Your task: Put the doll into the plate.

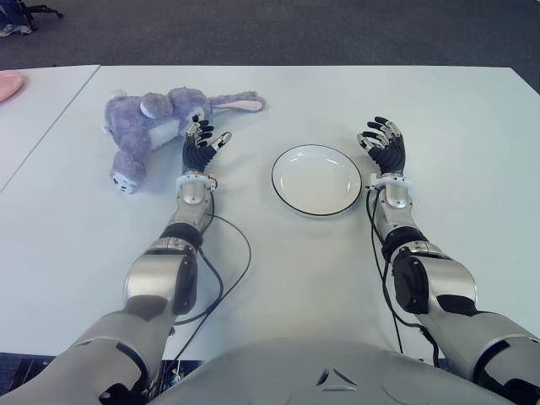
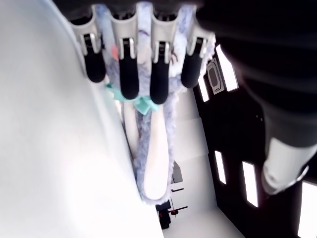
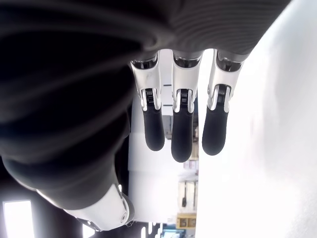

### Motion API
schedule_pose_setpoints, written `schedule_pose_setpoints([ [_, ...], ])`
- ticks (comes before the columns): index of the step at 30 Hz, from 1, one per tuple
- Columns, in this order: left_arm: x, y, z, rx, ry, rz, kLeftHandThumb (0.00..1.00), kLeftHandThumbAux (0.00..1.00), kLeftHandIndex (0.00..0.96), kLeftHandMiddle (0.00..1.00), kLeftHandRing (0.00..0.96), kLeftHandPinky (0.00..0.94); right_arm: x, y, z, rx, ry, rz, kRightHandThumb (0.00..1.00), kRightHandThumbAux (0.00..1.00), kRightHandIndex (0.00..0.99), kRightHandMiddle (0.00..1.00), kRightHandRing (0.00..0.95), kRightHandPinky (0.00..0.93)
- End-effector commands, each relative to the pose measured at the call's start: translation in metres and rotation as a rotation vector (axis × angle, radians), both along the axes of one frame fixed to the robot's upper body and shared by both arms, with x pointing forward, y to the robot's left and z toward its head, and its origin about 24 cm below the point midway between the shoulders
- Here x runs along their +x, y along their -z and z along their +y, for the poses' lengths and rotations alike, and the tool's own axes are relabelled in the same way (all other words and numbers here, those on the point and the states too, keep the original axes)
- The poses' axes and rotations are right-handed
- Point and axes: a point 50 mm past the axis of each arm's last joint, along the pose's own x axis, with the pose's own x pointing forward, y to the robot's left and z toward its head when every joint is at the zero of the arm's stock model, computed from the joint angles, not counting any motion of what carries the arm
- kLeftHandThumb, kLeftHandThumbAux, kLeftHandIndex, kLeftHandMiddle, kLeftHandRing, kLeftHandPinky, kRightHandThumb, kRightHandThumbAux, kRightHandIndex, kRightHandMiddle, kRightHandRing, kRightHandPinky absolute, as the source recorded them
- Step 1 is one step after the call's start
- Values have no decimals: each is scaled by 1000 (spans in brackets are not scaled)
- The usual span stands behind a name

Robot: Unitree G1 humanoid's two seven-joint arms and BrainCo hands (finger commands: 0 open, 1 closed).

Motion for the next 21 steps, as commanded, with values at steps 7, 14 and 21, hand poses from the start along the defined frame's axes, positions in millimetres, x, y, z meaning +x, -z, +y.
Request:
schedule_pose_setpoints([
  [7, -76, 89, -3, 3, -26, 436, 0, 644, 224, 273, 245, 166, -79, 104, 12, 97, 26, 491, 378, 877, 202, 262, 306, 367],
  [14, -69, 83, -12, 40, 7, 391, 0, 616, 212, 248, 224, 148, -79, 104, 12, 98, 29, 486, 383, 876, 206, 268, 314, 389],
  [21, -59, 72, -14, 76, 16, 310, 0, 586, 183, 213, 193, 134, -79, 104, 13, 95, 28, 485, 381, 875, 206, 274, 321, 389],
])
